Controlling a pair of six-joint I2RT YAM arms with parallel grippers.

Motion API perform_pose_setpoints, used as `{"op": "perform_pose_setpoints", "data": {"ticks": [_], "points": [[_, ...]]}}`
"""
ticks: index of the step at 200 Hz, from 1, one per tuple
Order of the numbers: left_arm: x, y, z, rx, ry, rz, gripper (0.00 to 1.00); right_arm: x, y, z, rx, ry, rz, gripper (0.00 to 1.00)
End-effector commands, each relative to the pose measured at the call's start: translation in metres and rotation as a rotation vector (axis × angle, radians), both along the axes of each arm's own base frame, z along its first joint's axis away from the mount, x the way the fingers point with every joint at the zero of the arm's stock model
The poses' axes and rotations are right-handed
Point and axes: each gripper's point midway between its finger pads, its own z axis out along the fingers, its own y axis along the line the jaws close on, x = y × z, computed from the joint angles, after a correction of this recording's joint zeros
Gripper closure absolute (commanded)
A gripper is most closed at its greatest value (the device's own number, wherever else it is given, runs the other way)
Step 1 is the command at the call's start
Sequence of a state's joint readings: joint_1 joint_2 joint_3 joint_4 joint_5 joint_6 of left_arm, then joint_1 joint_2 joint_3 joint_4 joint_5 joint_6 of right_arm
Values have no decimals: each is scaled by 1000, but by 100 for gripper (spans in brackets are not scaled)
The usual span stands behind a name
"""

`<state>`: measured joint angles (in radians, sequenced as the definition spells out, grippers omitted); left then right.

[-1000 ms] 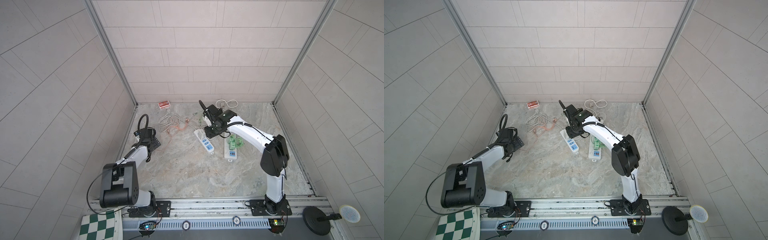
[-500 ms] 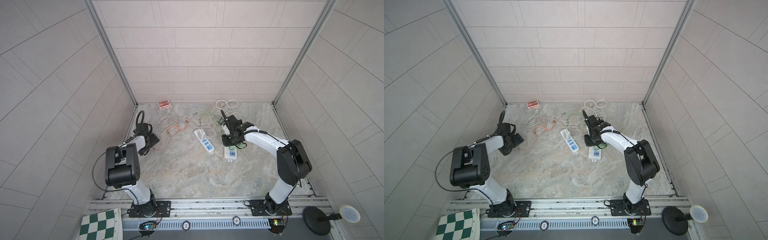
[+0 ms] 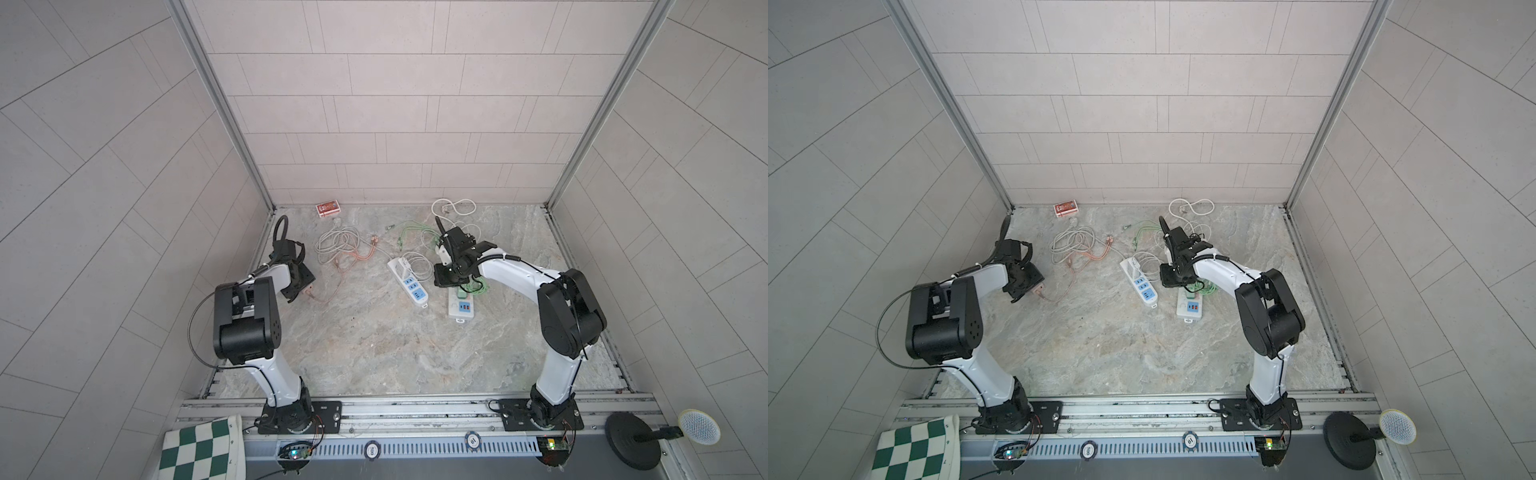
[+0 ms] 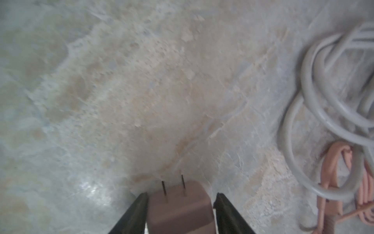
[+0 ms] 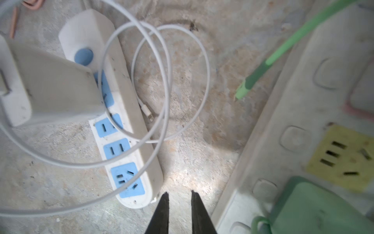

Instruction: Insert the plug

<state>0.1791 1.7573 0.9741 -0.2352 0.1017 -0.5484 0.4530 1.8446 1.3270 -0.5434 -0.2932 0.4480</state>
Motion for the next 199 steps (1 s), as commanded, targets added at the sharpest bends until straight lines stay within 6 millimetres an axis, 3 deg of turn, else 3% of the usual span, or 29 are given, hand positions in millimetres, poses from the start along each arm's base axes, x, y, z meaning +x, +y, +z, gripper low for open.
{"op": "perform_pose_setpoints", "data": {"ticks": [1, 47, 74, 94, 119, 135, 174, 199], "points": [[-23, -44, -28, -85, 114, -106, 49, 17, 10, -21, 49, 11, -20, 79], [-35, -134, -32, -83, 134, -346, 52, 24, 4, -31, -3, 12, -65, 77], [-45, -166, -29, -99, 126, -412, 51, 24, -1, -38, -33, 22, -74, 77], [-52, -179, -19, -107, 107, -442, 44, 23, -6, -45, -62, 29, -81, 76], [-59, -184, 6, -113, 49, -460, 23, 25, -3, -50, -48, 27, -94, 76], [-60, -185, 25, -118, 2, -472, 15, 26, 0, -51, -33, 31, -96, 75], [-56, -192, 65, -117, -122, -520, 12, 29, 3, -56, -36, 30, -115, 75], [-53, -214, 80, -101, -187, -638, 11, 22, 4, -45, -23, -1, -115, 75]]}}
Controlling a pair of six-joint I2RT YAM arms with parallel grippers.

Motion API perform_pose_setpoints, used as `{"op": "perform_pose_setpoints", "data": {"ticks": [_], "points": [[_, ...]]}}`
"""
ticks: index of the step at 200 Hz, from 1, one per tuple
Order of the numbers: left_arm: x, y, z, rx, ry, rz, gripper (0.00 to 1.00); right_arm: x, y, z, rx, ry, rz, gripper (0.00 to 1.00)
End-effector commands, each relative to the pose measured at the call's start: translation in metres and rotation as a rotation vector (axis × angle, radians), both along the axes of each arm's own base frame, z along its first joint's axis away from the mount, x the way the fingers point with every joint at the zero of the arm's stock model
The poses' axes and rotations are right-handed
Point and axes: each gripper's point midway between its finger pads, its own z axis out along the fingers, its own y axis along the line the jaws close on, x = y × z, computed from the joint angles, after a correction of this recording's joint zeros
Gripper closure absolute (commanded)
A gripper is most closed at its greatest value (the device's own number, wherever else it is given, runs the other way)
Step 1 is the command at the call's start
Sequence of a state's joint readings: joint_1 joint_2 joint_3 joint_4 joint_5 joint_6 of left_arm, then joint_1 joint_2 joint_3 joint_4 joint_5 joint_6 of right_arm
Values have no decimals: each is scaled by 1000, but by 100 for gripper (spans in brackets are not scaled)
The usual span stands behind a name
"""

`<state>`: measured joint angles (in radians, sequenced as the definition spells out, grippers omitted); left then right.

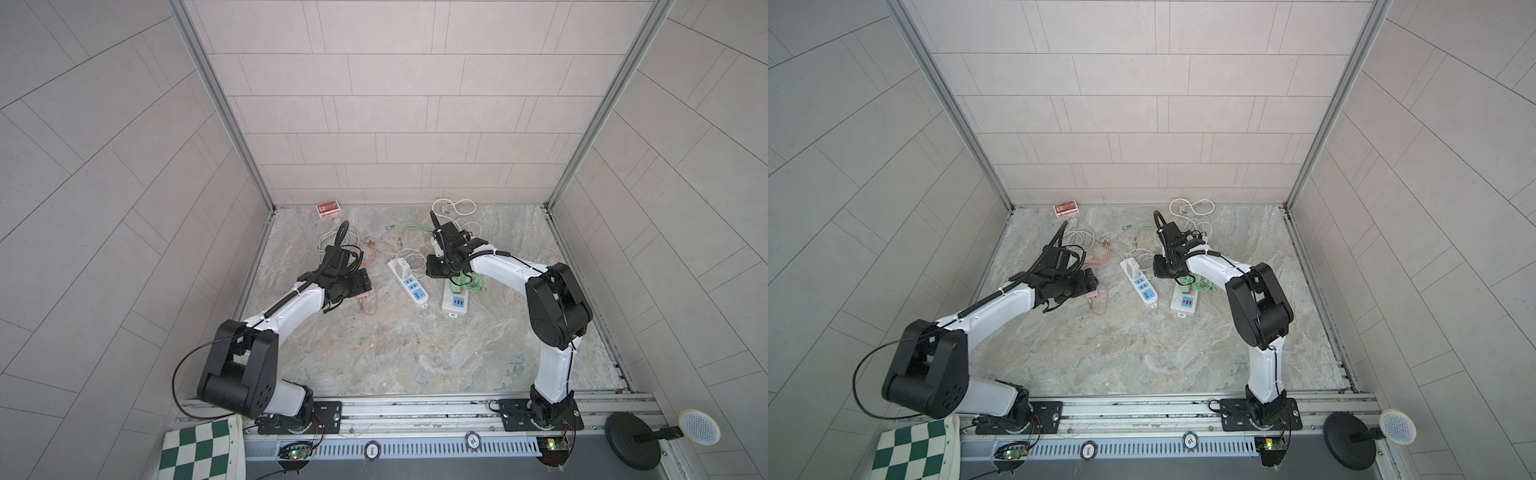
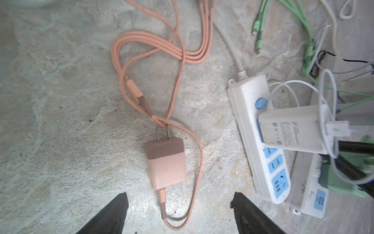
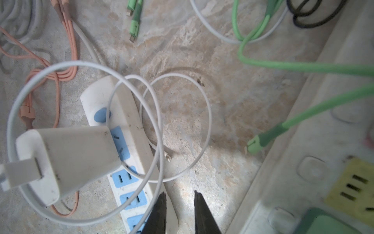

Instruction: Insert the plug

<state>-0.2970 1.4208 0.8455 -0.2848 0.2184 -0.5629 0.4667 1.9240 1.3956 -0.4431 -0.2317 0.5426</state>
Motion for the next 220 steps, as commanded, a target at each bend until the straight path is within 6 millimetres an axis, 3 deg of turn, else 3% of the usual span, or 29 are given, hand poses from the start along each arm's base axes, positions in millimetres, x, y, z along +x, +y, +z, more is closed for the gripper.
{"op": "perform_pose_setpoints", "data": {"ticks": [1, 41, 56, 125, 152, 220], "points": [[-3, -21, 10, 15, -48, -118, 11, -16, -10, -44, -42, 74, -18, 75], [-6, -79, 15, 108, -133, -393, 7, -36, -19, -31, -34, 58, -20, 73], [-2, -92, 14, 184, -156, -459, 6, -43, -22, -31, -36, 58, -17, 73], [39, -96, 1, 389, -203, -551, 2, -74, -27, -37, -48, 63, 0, 72], [50, -108, -1, 385, -213, -592, 2, -84, -23, -40, -44, 69, 19, 72], [59, -124, -5, 337, -242, -621, 6, -70, 1, -50, -28, 53, 14, 73]]}}
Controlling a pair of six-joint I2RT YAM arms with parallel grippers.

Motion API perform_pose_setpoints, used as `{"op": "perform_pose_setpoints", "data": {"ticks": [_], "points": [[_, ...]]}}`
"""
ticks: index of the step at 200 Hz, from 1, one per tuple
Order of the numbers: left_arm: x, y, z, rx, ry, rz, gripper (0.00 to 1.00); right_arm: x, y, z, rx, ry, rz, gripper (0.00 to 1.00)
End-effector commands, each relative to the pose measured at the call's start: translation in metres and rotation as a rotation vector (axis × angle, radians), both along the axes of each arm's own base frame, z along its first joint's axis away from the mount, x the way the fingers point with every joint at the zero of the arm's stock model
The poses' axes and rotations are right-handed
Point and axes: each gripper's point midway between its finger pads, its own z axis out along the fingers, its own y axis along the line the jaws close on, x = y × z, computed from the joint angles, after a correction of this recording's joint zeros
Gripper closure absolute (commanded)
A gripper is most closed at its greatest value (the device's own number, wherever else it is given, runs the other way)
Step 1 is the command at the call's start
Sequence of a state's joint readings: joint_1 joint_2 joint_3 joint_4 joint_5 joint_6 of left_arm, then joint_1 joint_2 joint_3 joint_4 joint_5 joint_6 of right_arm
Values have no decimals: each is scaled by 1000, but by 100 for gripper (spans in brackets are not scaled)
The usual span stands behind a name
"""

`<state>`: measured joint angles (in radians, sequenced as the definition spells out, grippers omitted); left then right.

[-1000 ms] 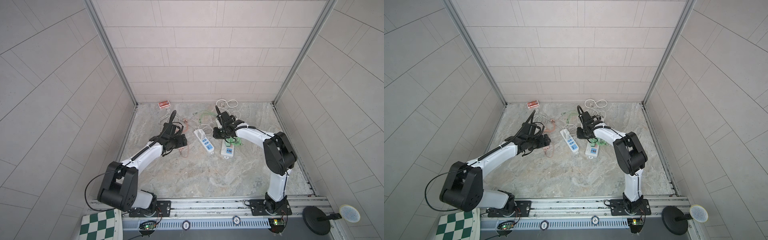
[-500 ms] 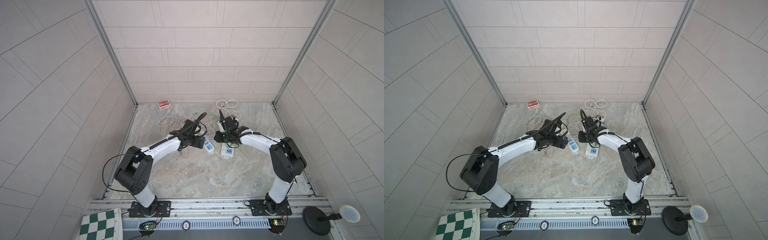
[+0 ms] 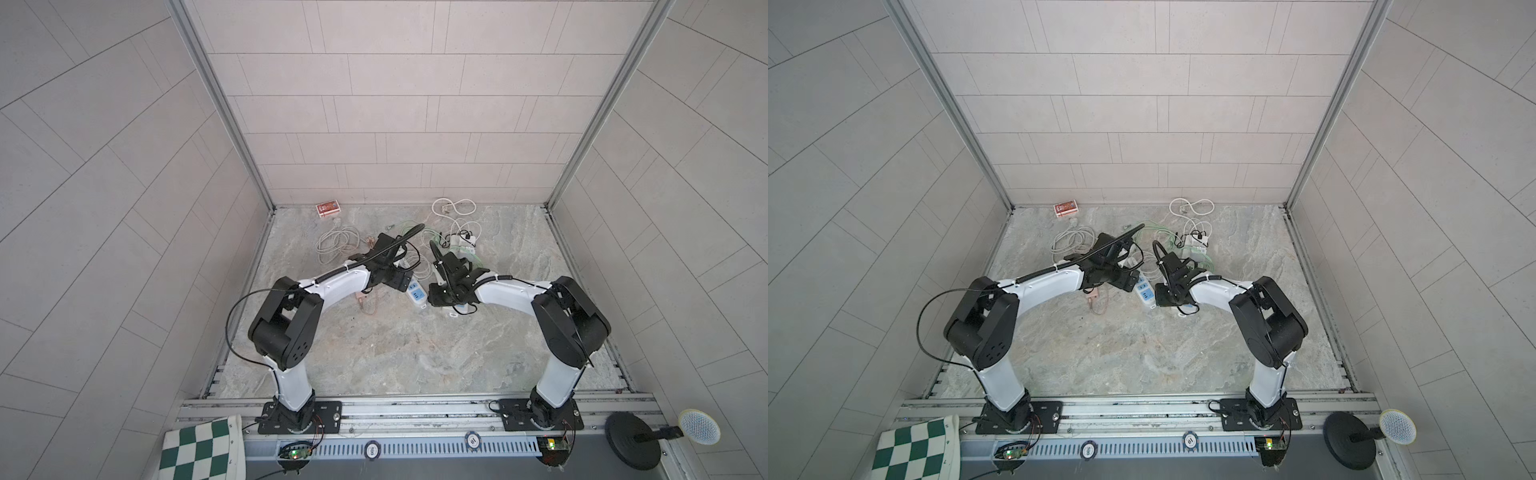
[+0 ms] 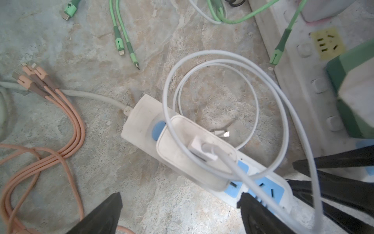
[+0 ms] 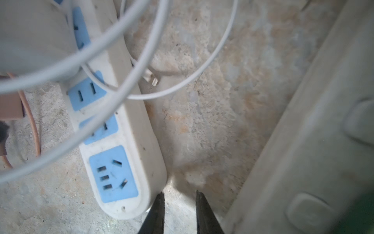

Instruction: Insert the plug

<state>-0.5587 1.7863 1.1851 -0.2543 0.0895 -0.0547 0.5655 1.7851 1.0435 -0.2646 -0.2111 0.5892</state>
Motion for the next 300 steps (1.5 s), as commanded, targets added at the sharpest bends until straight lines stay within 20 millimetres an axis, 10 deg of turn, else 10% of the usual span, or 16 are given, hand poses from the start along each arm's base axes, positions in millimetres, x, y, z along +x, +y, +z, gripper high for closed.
{"op": "perform_pose_setpoints", "data": {"ticks": [1, 86, 229, 300], "points": [[11, -9, 4, -16, -28, -30, 6, 7, -2, -6, -13, 15, -35, 74], [21, -19, 0, -30, -65, -103, 14, 27, -22, 11, 80, -14, -120, 73], [9, -15, -26, -51, 17, -112, 42, 84, 6, 17, 372, -45, -230, 68], [10, -10, -33, -40, 29, -100, 49, 90, -11, 5, 220, -54, -234, 95]]}}
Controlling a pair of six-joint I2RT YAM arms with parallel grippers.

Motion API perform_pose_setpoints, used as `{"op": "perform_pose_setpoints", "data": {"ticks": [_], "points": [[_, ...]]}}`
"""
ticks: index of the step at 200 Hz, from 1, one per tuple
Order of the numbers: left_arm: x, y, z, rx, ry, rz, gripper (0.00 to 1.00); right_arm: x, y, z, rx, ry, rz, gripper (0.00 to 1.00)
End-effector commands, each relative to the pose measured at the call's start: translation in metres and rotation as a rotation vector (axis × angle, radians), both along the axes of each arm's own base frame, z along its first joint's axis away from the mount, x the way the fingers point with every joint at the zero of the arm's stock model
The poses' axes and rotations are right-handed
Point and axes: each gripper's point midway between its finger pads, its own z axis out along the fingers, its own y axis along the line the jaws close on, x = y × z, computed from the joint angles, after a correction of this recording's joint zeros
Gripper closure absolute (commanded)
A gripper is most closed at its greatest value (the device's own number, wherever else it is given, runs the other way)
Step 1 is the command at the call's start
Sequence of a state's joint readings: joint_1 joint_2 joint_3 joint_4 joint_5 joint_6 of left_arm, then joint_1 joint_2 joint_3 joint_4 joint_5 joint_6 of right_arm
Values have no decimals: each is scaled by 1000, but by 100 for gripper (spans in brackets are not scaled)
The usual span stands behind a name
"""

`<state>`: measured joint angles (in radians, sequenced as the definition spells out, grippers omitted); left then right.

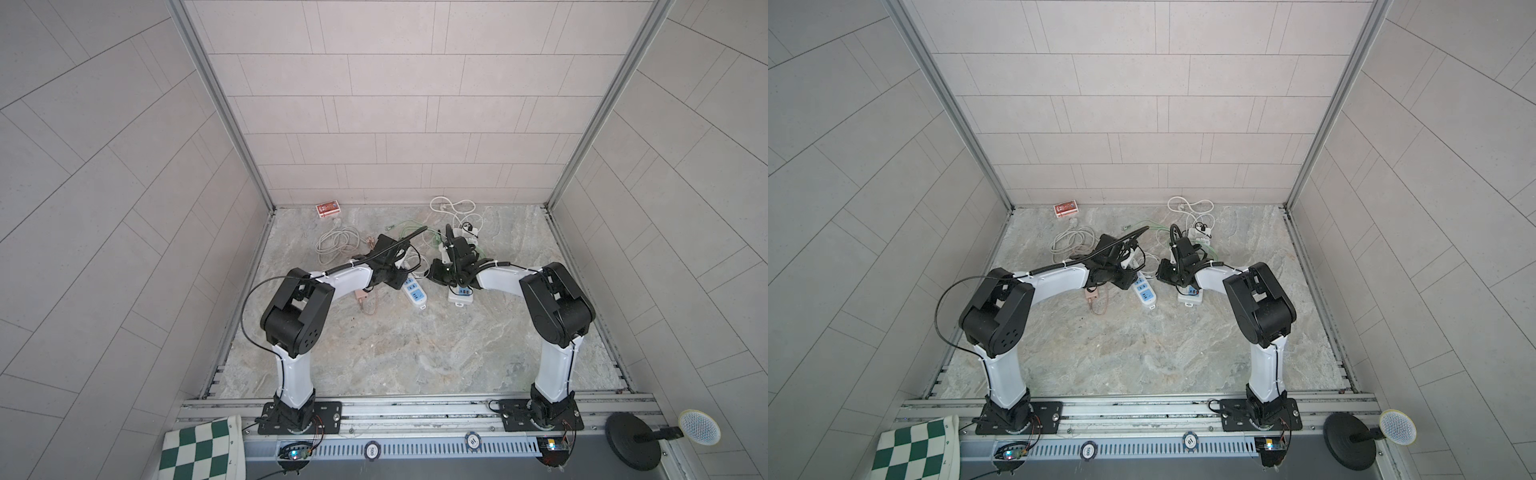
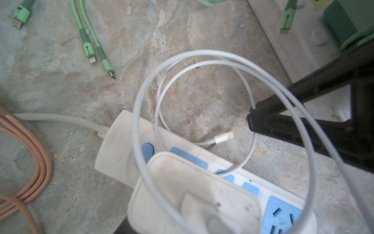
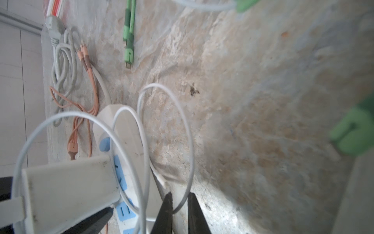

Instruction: Insert the plug

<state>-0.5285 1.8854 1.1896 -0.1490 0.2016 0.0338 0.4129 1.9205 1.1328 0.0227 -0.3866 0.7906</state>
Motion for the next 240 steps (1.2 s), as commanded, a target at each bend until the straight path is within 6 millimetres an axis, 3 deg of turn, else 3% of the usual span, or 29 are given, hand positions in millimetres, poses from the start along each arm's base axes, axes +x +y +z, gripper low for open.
{"op": "perform_pose_setpoints", "data": {"ticks": [1, 34, 67, 87, 115, 132, 171, 203, 240], "points": [[-3, 3, -7, 5, 24, 5, 49, 2, -14, -13, -107, 21, -18, 95], [-1, 9, -7, -3, 27, 22, 52, 2, -39, -18, -279, 21, -36, 100], [-3, 12, -7, -7, 28, 29, 54, 3, -49, -20, -344, 11, -46, 100], [-3, 15, -10, -9, 39, 37, 55, 6, -41, -12, -304, -20, -25, 100], [-5, 17, -13, -13, 49, 43, 57, 5, -22, 17, -238, -94, 33, 78], [-6, 16, -9, -26, 44, 44, 56, 5, -11, 35, -201, -130, 67, 73], [-12, 18, 14, -66, 22, 67, 36, 0, 3, 65, -179, -178, 112, 70], [-23, 26, 26, -67, 19, 83, 33, -10, 0, 75, -215, -169, 101, 71], [-35, 39, 17, -23, 46, 106, 32, -27, -5, 66, -267, -126, 106, 70]]}}
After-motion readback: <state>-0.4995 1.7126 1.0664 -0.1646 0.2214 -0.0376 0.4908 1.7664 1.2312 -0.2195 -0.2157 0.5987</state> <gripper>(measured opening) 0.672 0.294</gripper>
